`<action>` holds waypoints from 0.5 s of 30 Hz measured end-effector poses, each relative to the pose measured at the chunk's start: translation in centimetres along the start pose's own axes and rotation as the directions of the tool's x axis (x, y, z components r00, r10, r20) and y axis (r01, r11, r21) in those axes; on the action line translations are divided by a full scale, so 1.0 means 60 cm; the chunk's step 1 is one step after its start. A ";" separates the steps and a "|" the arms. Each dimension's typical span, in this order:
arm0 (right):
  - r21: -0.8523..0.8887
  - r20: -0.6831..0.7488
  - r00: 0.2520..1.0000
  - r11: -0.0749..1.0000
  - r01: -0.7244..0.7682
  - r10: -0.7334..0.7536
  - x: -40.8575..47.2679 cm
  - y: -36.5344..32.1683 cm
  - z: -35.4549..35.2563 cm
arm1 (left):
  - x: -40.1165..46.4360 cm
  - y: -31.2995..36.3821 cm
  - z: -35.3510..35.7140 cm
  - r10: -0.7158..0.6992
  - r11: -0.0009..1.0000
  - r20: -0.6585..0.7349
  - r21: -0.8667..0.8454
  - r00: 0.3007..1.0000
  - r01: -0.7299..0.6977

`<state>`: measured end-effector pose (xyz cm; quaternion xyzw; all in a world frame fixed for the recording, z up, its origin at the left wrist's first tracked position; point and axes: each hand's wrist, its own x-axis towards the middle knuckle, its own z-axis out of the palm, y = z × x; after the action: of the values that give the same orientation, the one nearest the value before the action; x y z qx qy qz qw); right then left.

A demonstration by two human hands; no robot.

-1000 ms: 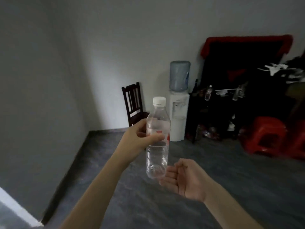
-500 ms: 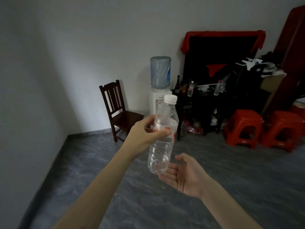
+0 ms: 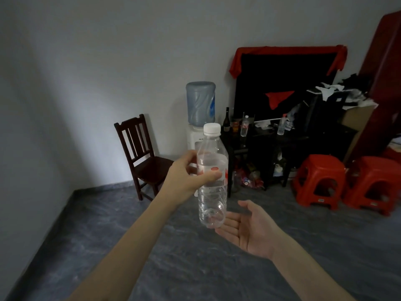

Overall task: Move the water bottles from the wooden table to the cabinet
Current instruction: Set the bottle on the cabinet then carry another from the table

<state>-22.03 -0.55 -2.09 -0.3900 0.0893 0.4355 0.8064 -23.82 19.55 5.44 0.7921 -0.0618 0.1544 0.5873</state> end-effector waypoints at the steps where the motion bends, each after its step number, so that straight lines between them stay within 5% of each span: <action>1: -0.003 -0.001 1.000 1.000 -0.006 0.006 0.010 -0.012 -0.007 | 0.016 -0.008 0.005 -0.005 1.000 0.009 0.010 1.000 0.005; 15: -0.044 -0.061 0.998 0.998 -0.037 0.035 0.265 -0.244 -0.052 | 0.329 -0.146 0.016 -0.033 0.999 0.106 0.004 0.994 0.032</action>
<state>-0.49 2.66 -3.85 -0.4194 0.1106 0.4400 0.7863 -2.54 22.96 3.46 0.8008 -0.0797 0.1028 0.5846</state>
